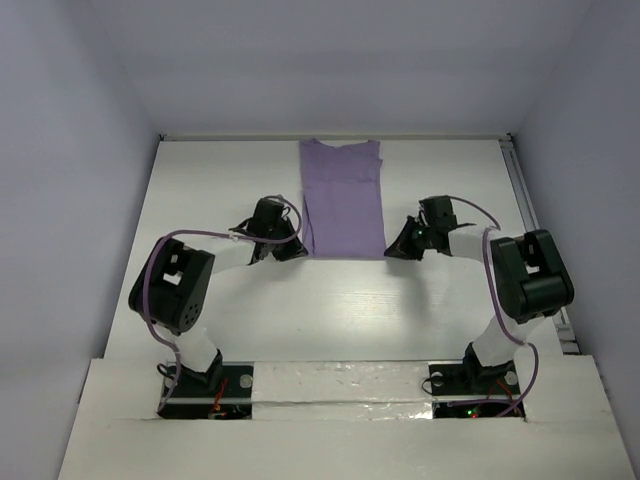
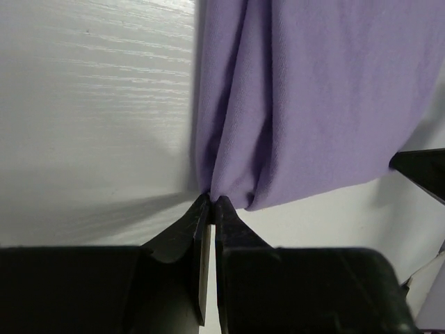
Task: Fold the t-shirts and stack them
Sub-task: Grab one side of the 2/3 rectangular tshirt with both arms, then fold the long partially folded tshirt into a neat square
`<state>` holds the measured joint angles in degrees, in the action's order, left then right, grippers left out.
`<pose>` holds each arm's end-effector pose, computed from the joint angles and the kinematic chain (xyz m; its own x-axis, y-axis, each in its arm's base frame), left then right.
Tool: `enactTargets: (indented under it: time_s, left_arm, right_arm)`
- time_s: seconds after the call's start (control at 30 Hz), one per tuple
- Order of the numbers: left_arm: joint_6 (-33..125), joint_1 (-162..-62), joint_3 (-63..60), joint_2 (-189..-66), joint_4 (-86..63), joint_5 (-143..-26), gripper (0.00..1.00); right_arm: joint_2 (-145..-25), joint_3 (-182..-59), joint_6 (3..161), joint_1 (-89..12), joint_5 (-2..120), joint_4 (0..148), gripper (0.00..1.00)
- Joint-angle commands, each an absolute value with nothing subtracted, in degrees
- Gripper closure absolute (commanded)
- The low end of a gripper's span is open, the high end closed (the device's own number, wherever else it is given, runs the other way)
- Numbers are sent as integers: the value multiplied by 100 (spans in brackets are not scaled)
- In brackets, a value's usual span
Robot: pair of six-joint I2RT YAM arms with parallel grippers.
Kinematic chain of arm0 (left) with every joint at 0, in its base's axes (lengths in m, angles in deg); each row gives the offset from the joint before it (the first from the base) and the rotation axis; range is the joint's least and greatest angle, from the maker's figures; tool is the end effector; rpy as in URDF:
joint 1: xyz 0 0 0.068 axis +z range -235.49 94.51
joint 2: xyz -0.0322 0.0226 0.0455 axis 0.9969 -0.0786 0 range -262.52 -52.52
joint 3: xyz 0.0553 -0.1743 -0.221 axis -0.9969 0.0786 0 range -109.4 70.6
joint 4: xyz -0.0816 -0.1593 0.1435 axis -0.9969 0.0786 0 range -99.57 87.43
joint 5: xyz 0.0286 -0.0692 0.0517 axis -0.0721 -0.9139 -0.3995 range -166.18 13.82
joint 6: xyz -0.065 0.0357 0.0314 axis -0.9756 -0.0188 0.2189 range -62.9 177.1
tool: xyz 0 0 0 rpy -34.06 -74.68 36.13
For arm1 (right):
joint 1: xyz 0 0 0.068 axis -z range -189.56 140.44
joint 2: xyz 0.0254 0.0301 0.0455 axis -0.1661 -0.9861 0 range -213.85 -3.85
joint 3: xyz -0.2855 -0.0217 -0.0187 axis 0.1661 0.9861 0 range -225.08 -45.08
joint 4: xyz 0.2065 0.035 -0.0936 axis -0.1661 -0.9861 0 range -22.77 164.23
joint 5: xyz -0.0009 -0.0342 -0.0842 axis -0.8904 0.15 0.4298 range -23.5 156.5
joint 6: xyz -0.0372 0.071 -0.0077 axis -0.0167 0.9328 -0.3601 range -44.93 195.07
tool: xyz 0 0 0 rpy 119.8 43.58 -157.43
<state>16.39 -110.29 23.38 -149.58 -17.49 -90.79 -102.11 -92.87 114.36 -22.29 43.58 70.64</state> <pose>0.3022 -0.1590 0.1732 -0.8355 -0.3094 -0.4540 0.0410 0.7890 -0.6131 0.3075 0.0973 0.1532 -0.8809 0.3990 -0.2547 0.1704 0.7693 0.6157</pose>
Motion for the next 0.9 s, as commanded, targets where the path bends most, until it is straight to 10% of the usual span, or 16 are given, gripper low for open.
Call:
enactTargets:
  time_s: [0.0,0.57,0.7,0.87]
  left_arm:
    - [1825,-10976,2489,-14350,-1467,-8735,100]
    - [1606,-11097,3491,-13954,-1528,-9042,100]
    - [1571,-11212,3720,-13927,-1643,-9218,72]
    - [1448,-11212,3869,-13611,-1722,-9139,53]
  right_arm:
    - [-9870,-9148,11252,-2116,4610,6888,100]
    - [-9570,-8709,10873,-2116,4374,6614,100]
    - [-9508,-8709,10829,-2116,4233,6571,50]
    - [-9473,-8656,10873,-2116,4049,6676,35]
